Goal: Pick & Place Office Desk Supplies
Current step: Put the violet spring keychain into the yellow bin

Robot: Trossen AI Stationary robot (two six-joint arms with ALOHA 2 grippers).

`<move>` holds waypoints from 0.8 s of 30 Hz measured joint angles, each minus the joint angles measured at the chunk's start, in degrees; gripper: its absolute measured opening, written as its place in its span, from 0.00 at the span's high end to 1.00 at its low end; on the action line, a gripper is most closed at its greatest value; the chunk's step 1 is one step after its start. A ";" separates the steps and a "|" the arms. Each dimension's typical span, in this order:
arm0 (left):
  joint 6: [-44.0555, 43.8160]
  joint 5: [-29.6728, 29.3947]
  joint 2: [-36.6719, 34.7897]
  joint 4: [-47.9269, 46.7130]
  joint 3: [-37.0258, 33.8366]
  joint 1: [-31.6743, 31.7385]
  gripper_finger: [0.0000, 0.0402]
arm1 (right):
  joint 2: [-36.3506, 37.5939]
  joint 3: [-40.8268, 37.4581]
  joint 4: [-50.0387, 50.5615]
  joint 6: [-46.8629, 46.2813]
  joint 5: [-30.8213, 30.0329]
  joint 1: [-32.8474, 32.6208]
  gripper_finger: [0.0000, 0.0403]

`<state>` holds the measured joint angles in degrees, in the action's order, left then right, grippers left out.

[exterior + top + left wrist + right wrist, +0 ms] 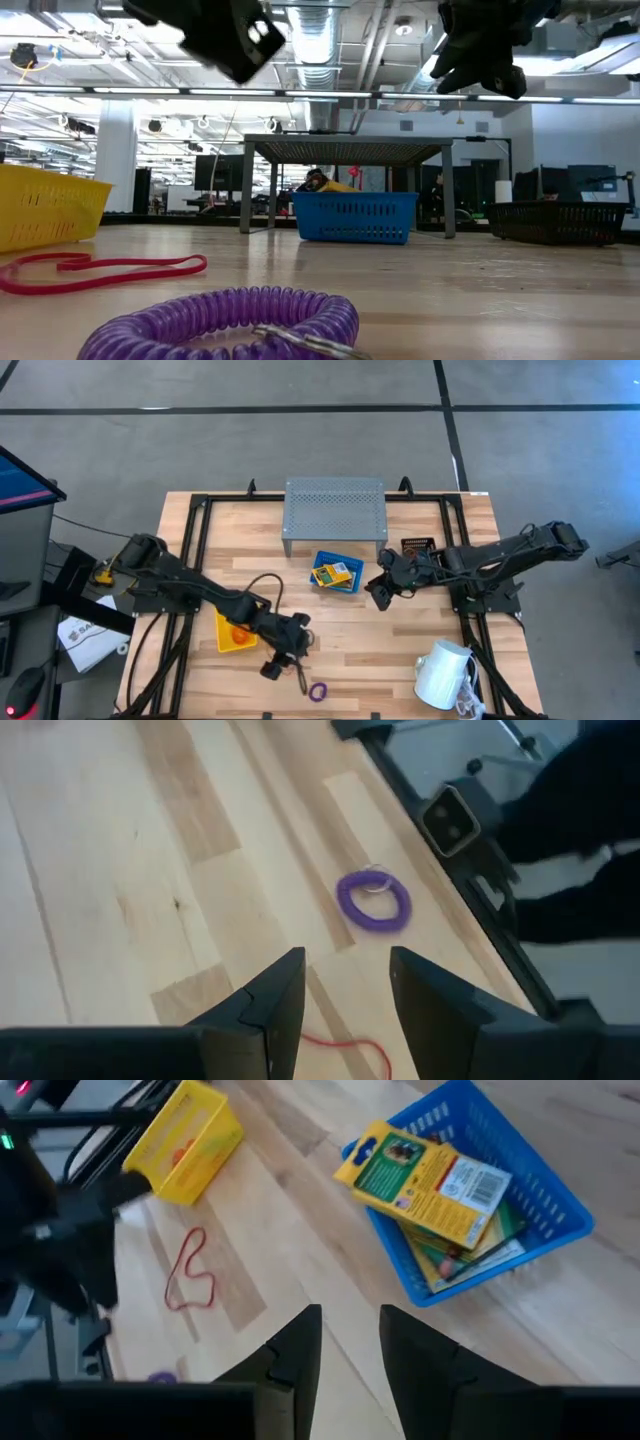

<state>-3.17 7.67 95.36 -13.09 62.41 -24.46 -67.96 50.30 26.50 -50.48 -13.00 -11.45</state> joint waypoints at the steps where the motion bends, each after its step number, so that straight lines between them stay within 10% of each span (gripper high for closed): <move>1: -1.23 0.38 0.69 0.75 0.00 0.40 0.64 | 0.00 0.00 0.02 -0.53 -0.57 -0.12 0.75; 10: -3.06 1.95 6.39 13.36 0.02 -3.30 0.64 | 0.00 0.00 0.24 -5.67 -0.58 -0.61 0.75; 24: 2.92 -13.87 19.23 12.36 9.63 -10.39 0.64 | 0.00 0.00 0.22 -13.73 -0.47 -7.18 0.75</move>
<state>-0.26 -6.20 114.59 -0.73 72.04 -34.86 -67.96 50.30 26.72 -64.22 -13.47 -18.63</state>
